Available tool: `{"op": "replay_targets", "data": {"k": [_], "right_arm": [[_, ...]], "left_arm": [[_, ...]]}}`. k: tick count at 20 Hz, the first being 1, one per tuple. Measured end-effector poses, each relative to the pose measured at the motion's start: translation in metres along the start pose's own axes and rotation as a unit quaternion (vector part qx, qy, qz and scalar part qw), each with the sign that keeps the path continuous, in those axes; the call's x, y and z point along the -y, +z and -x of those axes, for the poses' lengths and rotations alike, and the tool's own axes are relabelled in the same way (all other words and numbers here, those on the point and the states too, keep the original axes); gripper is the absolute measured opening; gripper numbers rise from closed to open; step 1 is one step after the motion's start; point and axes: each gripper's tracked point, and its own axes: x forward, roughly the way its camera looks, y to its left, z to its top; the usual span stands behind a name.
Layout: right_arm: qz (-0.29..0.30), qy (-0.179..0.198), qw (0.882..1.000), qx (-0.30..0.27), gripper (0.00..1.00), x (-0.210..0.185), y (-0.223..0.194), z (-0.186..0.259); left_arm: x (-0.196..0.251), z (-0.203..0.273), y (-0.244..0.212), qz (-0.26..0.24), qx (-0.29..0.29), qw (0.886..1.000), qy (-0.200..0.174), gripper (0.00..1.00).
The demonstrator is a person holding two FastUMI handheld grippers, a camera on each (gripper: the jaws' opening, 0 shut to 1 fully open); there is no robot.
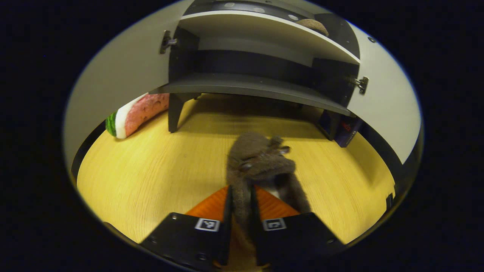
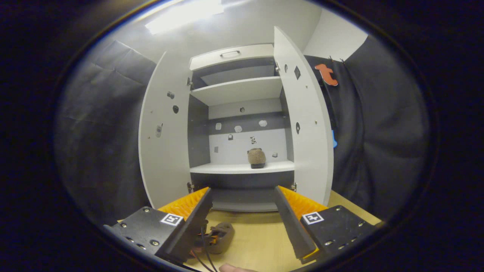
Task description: Grab one shoe with the right hand and put it into the shoe cabinet, grab the other shoe with the left hand and put it into the shoe cabinet; then close the right door with the right hand and the left door with the left hand.
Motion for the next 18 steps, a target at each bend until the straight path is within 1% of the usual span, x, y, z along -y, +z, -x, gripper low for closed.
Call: {"op": "replay_targets", "data": {"k": [1,2,3,4,6,10,11,14,18], "right_arm": [[0.0,-0.004,1.0,0.0,0.98,0.004,0.0,0.001],[0.003,-0.011,1.0,0.003,0.99,0.01,0.002,0.002],[0.006,-0.02,1.0,0.008,0.98,0.015,0.004,0.004],[0.008,-0.028,0.999,0.012,0.98,0.02,0.007,0.006],[0.007,-0.04,0.999,0.019,0.98,0.028,0.01,0.01],[-0.002,-0.048,0.999,0.02,0.98,0.036,0.011,0.015],[-0.002,-0.051,0.999,0.02,0.98,0.039,0.01,0.015],[0.005,-0.061,0.998,0.023,0.98,0.045,0.012,0.018],[0.006,-0.063,0.998,0.029,0.99,0.046,0.016,0.022]], "left_arm": [[-0.001,0.004,0.0,-0.003,0.003,1.0,0.001,0.07],[-0.003,0.009,-0.004,-0.005,-0.003,1.0,0.011,0.02],[-0.005,0.012,-0.002,-0.011,0.003,1.0,0.017,0.03],[-0.005,0.019,0.0,-0.013,0.007,1.0,0.018,0.01],[-0.006,0.036,0.01,-0.009,0.024,0.999,0.022,0.01],[-0.011,0.084,0.053,-0.018,0.084,0.996,0.035,0.01],[-0.01,0.097,0.066,-0.015,0.1,0.994,0.031,0.01],[0.006,0.134,0.109,-0.012,0.155,0.988,0.002,0.01],[0.006,0.179,0.163,-0.011,0.216,0.976,0.003,0.01]]}}
